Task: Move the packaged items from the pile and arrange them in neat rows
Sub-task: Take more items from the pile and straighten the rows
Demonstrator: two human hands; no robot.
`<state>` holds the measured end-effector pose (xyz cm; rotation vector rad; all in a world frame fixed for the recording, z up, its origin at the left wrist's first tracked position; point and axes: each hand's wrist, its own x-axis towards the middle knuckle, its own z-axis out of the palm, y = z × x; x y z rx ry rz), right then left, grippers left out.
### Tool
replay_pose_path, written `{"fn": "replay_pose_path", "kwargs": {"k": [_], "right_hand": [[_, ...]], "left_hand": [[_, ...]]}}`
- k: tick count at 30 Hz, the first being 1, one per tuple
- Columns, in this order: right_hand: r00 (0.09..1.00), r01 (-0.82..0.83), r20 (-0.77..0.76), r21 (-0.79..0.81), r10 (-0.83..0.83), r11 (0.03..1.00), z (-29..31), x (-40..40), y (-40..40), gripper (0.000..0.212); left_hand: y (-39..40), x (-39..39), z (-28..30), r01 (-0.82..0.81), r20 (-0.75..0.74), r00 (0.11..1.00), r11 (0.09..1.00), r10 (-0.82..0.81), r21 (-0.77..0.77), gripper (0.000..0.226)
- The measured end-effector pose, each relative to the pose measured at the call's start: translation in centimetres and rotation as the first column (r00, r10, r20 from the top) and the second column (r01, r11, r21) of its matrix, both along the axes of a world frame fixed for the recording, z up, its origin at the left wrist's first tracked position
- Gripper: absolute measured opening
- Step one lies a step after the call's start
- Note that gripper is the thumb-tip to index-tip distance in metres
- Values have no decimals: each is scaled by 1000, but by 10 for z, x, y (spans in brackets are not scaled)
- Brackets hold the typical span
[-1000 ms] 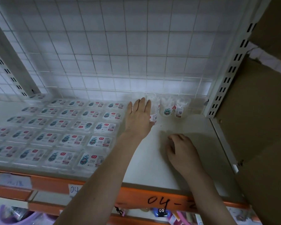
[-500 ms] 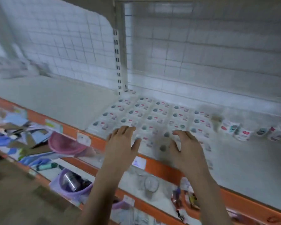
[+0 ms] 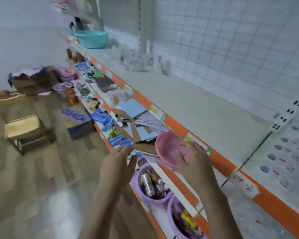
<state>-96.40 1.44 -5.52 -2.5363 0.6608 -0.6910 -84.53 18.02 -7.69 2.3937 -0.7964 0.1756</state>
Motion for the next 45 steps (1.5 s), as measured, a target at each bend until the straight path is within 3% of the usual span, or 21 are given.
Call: {"fn": "replay_pose_path", "kwargs": {"k": [6,9,14,19,32,35,38,40,45], "right_hand": [[999,-45,26,2,45,999,-2,128,-13,24],[997,-56,62,21,54,998,-1,201,-28,25],[993,-67,99,38,63,997,14,325,-55,27],[998,-62,18,10,62,998,17,410,-82,32],[962,140,-230,-36,-145,989,20,588,-174,44],[941,205,-266,-50,-211,977,28,628,-198,60],[920,138,-358,-84,-159,987,27,658,-209,74],[915,132,-377,-60,-145,989,20,669,-209,70],[883,299,-356,-73,-305,951,19,661,-196,61]], "left_hand": [[3,112,-14,-56,32,998,993,53,107,16],[-2,178,-6,-97,79,993,985,86,141,19],[-24,306,26,-137,169,978,987,120,90,22],[-45,383,20,-141,133,983,986,129,89,21],[-137,581,21,131,50,989,986,-137,103,32],[-150,625,33,200,73,976,975,-207,94,31],[-168,661,43,254,87,962,964,-260,73,32],[-181,677,46,301,86,948,952,-306,64,32],[-221,697,42,437,50,898,899,-437,7,35]]}}
